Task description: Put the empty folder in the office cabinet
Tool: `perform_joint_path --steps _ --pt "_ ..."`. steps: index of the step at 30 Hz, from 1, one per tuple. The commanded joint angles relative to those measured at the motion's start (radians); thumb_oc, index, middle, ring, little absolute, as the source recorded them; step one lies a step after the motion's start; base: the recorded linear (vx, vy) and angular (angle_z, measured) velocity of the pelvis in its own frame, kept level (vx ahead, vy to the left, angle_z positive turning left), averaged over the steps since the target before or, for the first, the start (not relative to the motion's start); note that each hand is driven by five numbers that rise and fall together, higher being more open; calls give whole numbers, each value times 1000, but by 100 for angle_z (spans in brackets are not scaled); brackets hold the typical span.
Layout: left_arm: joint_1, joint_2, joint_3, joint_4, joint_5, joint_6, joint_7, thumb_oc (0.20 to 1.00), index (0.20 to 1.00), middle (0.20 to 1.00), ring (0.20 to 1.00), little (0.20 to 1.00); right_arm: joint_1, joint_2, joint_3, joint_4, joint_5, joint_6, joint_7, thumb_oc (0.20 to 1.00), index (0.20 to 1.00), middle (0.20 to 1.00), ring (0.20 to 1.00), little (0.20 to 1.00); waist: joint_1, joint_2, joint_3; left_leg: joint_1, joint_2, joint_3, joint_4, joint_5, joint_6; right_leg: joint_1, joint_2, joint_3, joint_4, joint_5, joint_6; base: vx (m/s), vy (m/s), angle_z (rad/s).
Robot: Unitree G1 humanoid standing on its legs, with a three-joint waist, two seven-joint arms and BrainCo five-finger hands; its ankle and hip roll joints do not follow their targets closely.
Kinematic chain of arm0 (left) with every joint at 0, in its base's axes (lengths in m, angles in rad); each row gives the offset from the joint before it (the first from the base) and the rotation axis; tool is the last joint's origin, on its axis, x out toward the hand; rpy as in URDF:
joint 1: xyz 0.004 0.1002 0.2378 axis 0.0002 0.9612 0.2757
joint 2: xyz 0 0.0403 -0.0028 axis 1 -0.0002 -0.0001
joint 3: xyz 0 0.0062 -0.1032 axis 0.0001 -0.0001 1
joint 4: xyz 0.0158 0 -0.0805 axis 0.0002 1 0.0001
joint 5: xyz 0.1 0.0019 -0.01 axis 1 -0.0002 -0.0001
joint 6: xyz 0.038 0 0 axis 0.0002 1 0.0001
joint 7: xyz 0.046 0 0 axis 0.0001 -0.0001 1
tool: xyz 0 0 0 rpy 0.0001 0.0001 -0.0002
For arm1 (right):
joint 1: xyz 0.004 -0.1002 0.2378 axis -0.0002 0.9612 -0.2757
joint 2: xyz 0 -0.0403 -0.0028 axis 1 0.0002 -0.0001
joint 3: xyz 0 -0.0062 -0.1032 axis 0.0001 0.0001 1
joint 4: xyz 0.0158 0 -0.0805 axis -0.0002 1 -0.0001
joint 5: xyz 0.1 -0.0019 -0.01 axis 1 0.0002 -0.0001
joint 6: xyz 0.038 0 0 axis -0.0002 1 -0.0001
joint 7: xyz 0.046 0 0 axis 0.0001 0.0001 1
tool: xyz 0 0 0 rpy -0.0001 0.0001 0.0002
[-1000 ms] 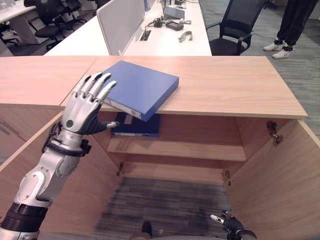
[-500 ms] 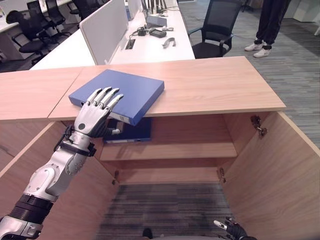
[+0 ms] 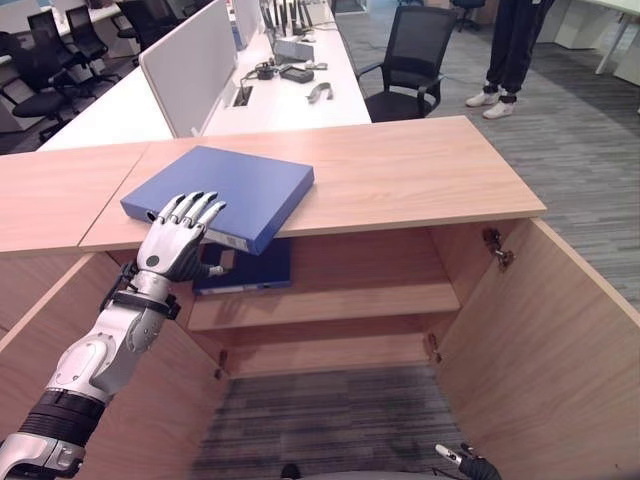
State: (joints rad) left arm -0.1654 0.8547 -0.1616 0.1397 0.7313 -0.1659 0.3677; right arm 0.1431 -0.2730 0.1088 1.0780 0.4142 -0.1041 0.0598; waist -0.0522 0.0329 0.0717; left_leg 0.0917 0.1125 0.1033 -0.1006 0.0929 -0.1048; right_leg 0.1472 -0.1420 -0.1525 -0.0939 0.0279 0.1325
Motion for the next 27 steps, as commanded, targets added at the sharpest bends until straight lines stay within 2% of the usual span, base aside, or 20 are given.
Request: perform_joint_path --steps 1,11,27 --pt "-198 -17 -7 59 -28 24 38 1000 1000 1000 1000 1000 -68 5 -10 41 57 -20 -8 1000 1000 1000 1000 1000 3 3 42 82 60 22 13 -106 -69 4 -2 -51 7 -37 54 0 0 0" --pt "-248 -29 -47 92 -32 31 38 1000 1000 1000 1000 1000 -72 4 -11 36 71 -18 -8 1000 1000 1000 1000 1000 -5 3 42 86 57 19 13 -108 -67 8 -1 -47 7 -38 52 0 0 0" --pt "-346 1 -154 160 18 42 12 1000 1000 1000 1000 1000 -69 -3 -10 63 72 -13 -6 1000 1000 1000 1000 1000 -26 6 40 98 54 35 13 -113 -64 7 -4 -36 7 -36 57 0 0 0"
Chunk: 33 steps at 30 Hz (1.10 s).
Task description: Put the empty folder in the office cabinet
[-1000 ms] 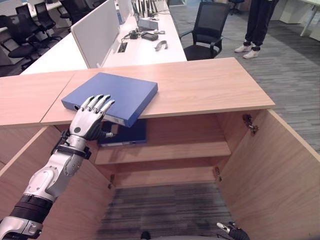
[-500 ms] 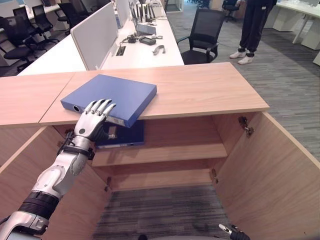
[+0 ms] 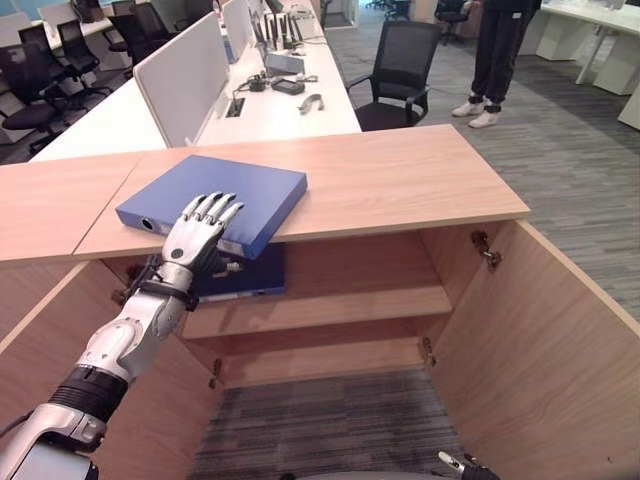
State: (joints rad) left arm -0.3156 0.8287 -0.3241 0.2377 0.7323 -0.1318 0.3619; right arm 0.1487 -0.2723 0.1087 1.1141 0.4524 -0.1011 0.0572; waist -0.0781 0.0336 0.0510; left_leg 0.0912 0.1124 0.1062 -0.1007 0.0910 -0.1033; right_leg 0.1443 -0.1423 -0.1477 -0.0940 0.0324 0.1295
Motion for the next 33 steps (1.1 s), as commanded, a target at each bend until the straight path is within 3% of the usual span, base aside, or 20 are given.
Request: perform_joint_path --steps 1,30,31,33 --pt "-200 27 4 65 20 9 17 1000 1000 1000 1000 1000 -74 -4 -11 28 37 -15 -3 1000 1000 1000 1000 1000 -2 5 61 99 53 33 13 -112 -65 9 -4 -40 7 -39 61 0 0 0" --pt "-245 18 -44 177 19 36 17 1000 1000 1000 1000 1000 -73 -5 -27 32 63 -15 -8 1000 1000 1000 1000 1000 -18 -3 64 104 51 51 13 -115 -62 3 -7 -25 10 -35 65 2 1 -1" --pt "-246 18 -44 178 19 36 17 947 947 947 947 947 -73 -5 -27 32 63 -15 -8 1000 1000 1000 1000 1000 -18 -3 64 104 51 51 13 -115 -62 3 -7 -25 10 -35 65 0 0 0" --pt "-252 17 -50 185 18 38 17 715 715 715 715 715 -74 -4 -27 30 68 -15 -8 1000 1000 1000 1000 1000 -18 -4 64 103 50 52 13 -116 -62 2 -7 -24 10 -35 66 0 0 0"
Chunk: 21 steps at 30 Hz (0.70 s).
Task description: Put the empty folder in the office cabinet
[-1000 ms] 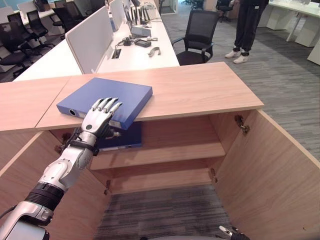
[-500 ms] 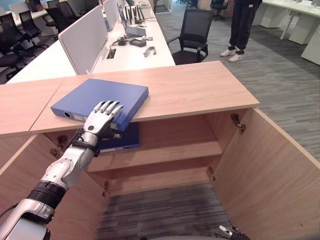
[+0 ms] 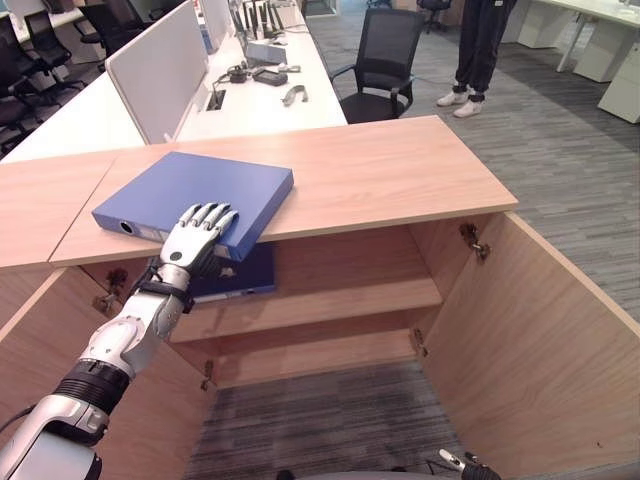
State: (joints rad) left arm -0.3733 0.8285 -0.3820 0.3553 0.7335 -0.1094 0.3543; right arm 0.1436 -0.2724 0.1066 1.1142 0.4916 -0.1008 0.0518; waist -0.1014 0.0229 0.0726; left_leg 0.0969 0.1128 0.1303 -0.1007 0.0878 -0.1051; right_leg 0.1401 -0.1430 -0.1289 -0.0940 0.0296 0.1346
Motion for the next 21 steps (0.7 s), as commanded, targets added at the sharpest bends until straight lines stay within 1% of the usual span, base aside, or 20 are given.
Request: perform_joint_path --steps 1,2,9,21 --pt "-196 17 7 69 16 17 24 523 523 523 523 523 -68 -3 -25 30 32 -16 -4 1000 1000 1000 1000 1000 5 7 42 98 50 28 13 -113 -60 6 -6 -42 10 -33 61 0 0 0" --pt "-196 16 9 71 14 17 25 200 200 200 200 200 -67 -2 -27 30 38 -16 -4 1000 1000 1000 1000 1000 4 7 41 99 51 29 13 -113 -60 6 -7 -42 10 -32 61 0 0 0" --pt "-181 3 28 60 -9 13 24 200 200 200 200 200 -68 11 -36 30 79 -16 -1 1000 1000 1000 1000 1000 3 6 40 101 50 30 13 -113 -59 7 -8 -43 11 -32 60 0 3 -1" --pt "-181 -6 59 52 -44 19 37 200 200 200 200 200 -67 21 -41 31 104 -17 -3 1000 1000 1000 1000 1000 6 3 38 99 49 29 13 -111 -59 6 -9 -42 10 -31 59 0 0 0"
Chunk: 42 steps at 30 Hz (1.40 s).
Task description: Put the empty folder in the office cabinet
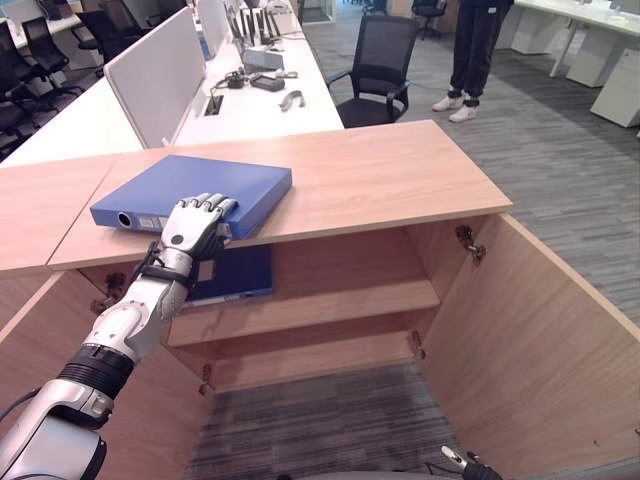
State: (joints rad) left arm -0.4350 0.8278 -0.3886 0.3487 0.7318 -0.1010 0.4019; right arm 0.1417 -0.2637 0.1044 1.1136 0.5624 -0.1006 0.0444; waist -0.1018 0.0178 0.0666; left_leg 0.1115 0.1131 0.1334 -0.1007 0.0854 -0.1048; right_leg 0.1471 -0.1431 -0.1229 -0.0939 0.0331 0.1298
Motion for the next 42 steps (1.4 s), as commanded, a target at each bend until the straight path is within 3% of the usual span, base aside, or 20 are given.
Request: perform_joint_path --steps 1,14,23,29,33,37,42 --pt "-120 -7 68 56 -44 10 -9 200 200 200 200 200 -66 13 -38 31 33 -17 5 1000 1000 1000 1000 1000 6 8 44 84 49 26 13 -108 -59 -1 -9 -48 10 -35 63 0 0 0" --pt "-181 25 102 -55 -55 1 9 200 200 200 200 200 -81 18 -27 34 23 -12 9 1000 1000 1000 1000 1000 16 10 39 78 48 19 13 -105 -60 -2 -14 -51 7 -34 66 0 0 0" --pt "-309 103 88 -122 -70 -8 25 200 200 200 200 200 -101 9 -14 41 19 -8 16 1000 1000 1000 1000 1000 21 19 32 72 47 10 13 -98 -59 -1 -13 -57 9 -34 65 0 0 0" --pt "-362 119 137 -214 -127 -23 54 200 200 200 200 200 -108 12 -9 44 24 -9 20 1000 1000 1000 1000 1000 31 20 28 67 47 -1 13 -95 -61 3 -10 -63 11 -39 62 -1 -7 3" --pt "-336 99 250 -345 -218 -60 57 200 200 200 200 200 -119 20 -6 48 28 -8 27 1000 1000 1000 1000 1000 44 21 24 63 48 -14 13 -90 -63 10 -8 -75 11 -44 57 1 -32 11" --pt "-318 84 295 -404 -282 -83 41 200 200 200 200 200 -121 25 -5 48 27 -6 32 1000 1000 1000 1000 1000 50 22 22 62 47 -21 13 -89 -63 11 -7 -78 11 -46 54 1 -8 1" --pt "-223 14 401 -504 -520 -156 -8 200 200 200 200 200 -129 31 -7 37 20 -1 43 1000 1000 1000 1000 1000 64 28 23 60 47 -32 13 -85 -62 15 -6 -86 12 -49 48 -3 -17 6"
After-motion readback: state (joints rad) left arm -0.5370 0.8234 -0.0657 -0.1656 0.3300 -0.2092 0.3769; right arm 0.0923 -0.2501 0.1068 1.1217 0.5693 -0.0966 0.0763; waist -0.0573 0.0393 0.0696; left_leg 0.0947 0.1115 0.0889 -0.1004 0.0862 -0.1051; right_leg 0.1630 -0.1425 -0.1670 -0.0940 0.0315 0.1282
